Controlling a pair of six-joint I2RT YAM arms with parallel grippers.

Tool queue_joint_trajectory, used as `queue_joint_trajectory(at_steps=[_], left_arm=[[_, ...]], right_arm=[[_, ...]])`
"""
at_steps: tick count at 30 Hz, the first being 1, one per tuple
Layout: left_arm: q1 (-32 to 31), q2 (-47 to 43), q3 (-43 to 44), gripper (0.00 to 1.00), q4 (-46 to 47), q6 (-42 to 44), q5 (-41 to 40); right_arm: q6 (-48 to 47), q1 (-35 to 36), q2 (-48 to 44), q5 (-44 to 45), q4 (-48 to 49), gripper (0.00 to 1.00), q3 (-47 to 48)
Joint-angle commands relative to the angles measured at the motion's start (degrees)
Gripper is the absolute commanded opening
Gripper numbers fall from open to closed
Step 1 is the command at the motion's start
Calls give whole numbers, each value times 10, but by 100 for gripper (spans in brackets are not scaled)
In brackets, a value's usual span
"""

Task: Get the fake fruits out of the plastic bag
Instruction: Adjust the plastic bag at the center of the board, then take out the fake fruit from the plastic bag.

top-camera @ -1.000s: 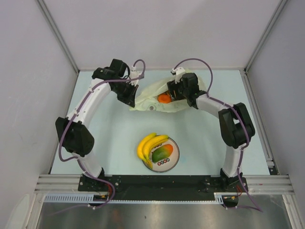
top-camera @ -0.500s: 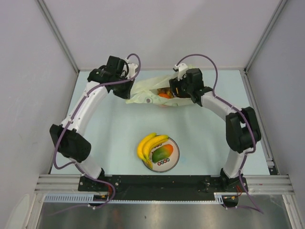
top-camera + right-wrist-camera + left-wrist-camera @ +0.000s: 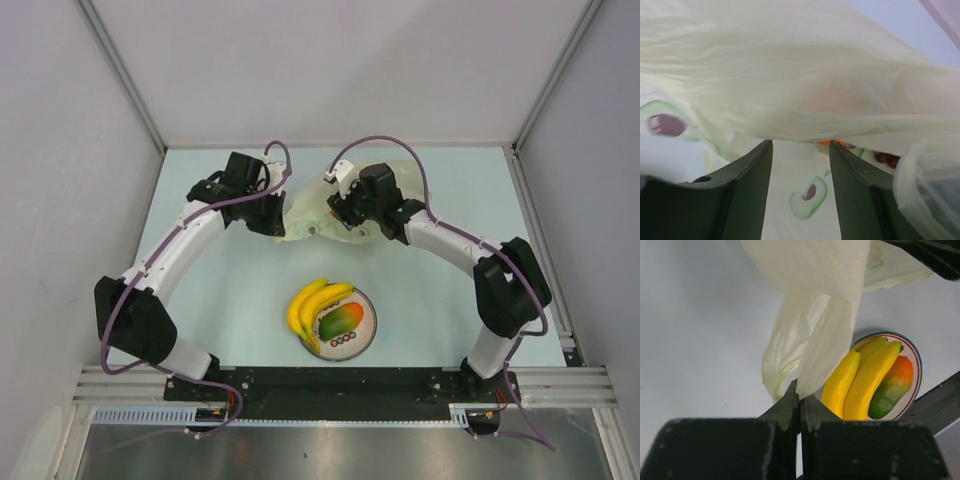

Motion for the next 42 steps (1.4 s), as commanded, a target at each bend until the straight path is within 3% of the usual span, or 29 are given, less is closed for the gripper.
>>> queue_joint_trajectory(at_steps=[1,7,11,12,16,18,23,28,31,32,35,39,42], left_arm=[[-4,-53,-5,0,30,-12,50],[-5,-86,-41,0,27,-2,73],[-5,-96,-73,1,31,2,73],[-5,-94,-75,0,31,4,74],[-5,-84,-73,0,34,14,77],[-5,-80,-70,0,33,16,77],[-5,-79,-66,0,33,18,77],[-5,-74,-63,0,36,21,69],[-5,-70,-61,0,39,23,65],[-5,-64,-59,0,39,26,57],[-5,-51,-48,0,40,32,45],[-5,-32,-30,0,39,56,24],[-4,-27,-35,0,69,76,-58]], right_arm=[[-8,-3,43,61,87,52,0],[7,-12,93,91,106,52,25],[17,-20,134,100,107,64,57],[15,-21,143,97,104,74,67],[-1,-20,186,91,83,95,105],[-3,-20,213,96,74,100,130],[-14,-24,251,116,66,100,158],[-22,-28,263,116,62,99,165],[-21,-31,250,108,56,81,167],[-20,-33,244,88,53,70,167],[-24,-33,204,57,35,59,169],[-18,-33,154,11,-31,54,188],[5,-36,99,-40,-66,51,161]])
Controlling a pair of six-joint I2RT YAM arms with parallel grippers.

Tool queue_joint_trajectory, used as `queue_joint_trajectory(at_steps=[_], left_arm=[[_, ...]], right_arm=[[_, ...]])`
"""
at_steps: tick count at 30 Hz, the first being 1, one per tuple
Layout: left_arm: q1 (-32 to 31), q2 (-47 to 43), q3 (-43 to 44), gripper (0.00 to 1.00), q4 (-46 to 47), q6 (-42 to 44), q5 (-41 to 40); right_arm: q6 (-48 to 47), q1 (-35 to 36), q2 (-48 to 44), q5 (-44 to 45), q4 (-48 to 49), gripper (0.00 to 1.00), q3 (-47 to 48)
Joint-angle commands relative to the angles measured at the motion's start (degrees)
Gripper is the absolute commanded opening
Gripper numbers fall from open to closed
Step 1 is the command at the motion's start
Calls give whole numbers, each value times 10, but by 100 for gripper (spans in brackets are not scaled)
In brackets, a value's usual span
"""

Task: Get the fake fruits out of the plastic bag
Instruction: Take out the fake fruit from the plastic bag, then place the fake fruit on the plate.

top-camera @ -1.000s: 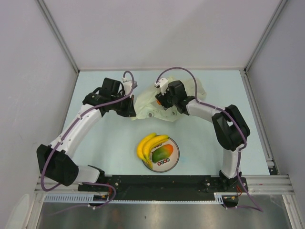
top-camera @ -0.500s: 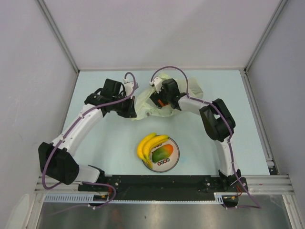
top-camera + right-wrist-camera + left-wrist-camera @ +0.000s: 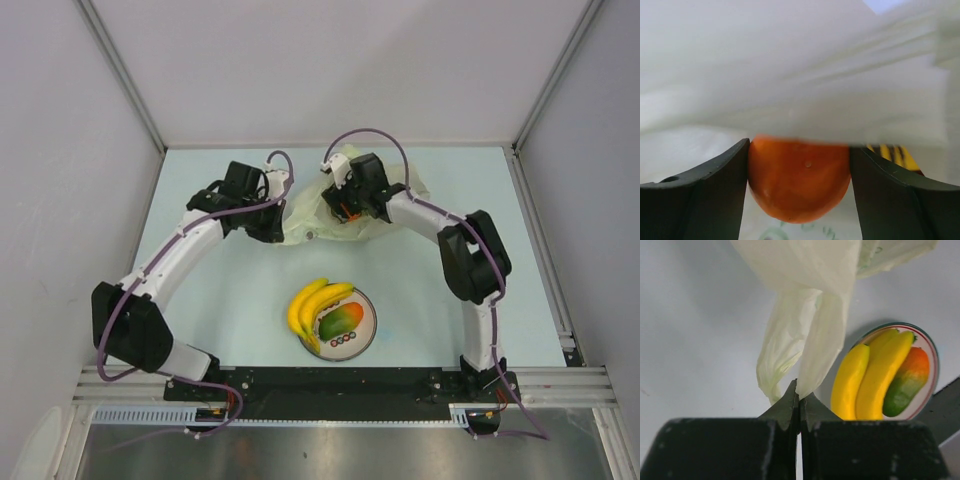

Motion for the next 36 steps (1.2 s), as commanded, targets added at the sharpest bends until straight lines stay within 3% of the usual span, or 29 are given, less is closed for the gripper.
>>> queue_joint_trajectory(at_steps=[1,6,10,15,22,25,30,36], left_arm=[[-1,14,40,0,32,44,-96],[-1,60,109,0,9,92,-66],[-17,106,168,0,-5,102,-66],[-19,91,179,0,-7,73,-24],[-18,21,101,0,51,13,24],[-19,-8,84,0,63,24,50],[-19,-20,90,0,46,44,52],[-20,-36,54,0,51,48,74]], right_arm=[[34,-6,-127,-94,-51,50,-1],[57,-25,-229,-254,-60,50,-60],[59,-32,-270,-304,-100,47,-83],[21,-2,-339,-271,-169,47,-113],[-19,65,-470,-217,-246,47,-197],[-64,95,-521,-206,-290,46,-258],[-115,123,-582,-159,-271,46,-399],[-104,159,-574,-129,-236,46,-425]])
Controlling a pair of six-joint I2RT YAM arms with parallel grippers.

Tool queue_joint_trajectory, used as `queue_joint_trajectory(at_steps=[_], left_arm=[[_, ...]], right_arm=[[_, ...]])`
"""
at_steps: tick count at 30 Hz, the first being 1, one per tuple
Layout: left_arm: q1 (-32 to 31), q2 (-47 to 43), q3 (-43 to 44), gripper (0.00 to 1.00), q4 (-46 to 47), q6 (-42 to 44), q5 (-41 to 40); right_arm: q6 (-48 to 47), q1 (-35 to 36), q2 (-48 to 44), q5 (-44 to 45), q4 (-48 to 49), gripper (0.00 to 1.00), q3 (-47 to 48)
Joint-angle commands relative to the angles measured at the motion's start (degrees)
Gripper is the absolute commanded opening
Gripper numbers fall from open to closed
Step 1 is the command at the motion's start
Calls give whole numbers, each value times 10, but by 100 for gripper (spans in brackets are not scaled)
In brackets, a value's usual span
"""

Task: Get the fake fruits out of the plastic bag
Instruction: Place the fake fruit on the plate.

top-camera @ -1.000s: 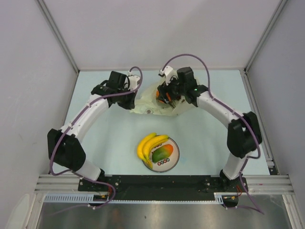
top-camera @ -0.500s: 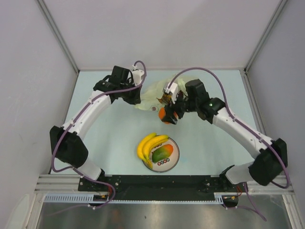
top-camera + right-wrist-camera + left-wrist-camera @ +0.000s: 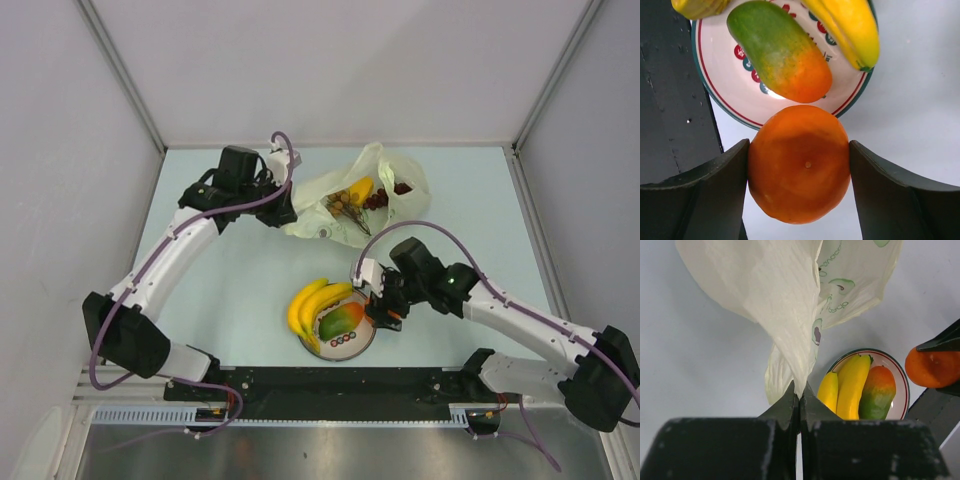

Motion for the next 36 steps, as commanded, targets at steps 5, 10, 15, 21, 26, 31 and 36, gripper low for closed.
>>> queue_joint_trajectory(at_steps=[5,10,15,21,26,31,36], left_arm=[[-2,-33,-30,0,10,17,21],[-2,-38,-33,0,12,17,26],[-3,-37,-30,0,13,14,30],[-2,-40,-29,0,10,11,38],[-2,-50,-39,0,10,10,39],[-3,-67,-56,1,12,7,40],[-2,-83,-74,0,18,3,48]], right_arm=[[-33,56,8,74,70,46,-29],[-64,74,28,100,93,45,-42],[-67,105,15,100,83,46,-41],[-66,177,20,100,84,45,-33],[-75,197,48,93,119,46,-27],[-91,214,73,84,152,46,-29],[-138,218,91,55,159,48,-28]])
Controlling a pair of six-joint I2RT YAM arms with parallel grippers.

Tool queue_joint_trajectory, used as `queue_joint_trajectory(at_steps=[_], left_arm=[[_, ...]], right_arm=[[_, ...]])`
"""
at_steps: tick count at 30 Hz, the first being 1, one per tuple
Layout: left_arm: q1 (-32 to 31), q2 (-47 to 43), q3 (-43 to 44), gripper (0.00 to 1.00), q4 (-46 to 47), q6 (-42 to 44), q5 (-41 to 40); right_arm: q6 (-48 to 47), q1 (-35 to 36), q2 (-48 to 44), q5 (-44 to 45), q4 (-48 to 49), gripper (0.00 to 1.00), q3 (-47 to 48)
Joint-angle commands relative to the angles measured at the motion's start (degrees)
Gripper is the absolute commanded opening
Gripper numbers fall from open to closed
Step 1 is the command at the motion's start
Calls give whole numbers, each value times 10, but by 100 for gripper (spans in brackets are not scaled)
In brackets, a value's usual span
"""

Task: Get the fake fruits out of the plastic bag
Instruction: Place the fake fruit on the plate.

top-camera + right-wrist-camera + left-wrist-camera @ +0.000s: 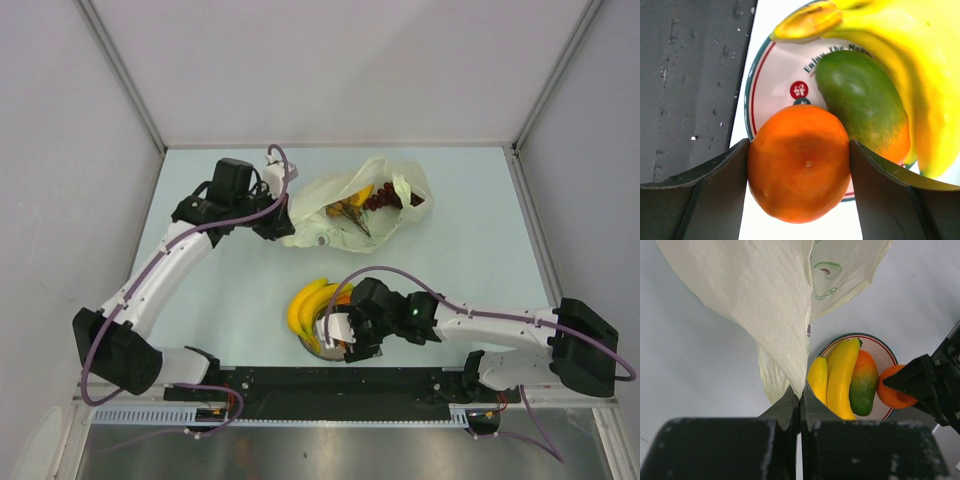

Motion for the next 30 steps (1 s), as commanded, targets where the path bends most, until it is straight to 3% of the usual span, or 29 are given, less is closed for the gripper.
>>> queue_joint_trajectory(at_steps=[1,25,30], left_arm=[[-2,-33,-13,0,20,-1,21],[-2,-92,-41,0,1,-4,39],[-2,-100,-54,0,7,-9,45]], right_arm=[[-45,5,10,-39,31,48,17],[-68,86,55,-18,155,55,-20],[-67,85,56,4,175,67,-37]])
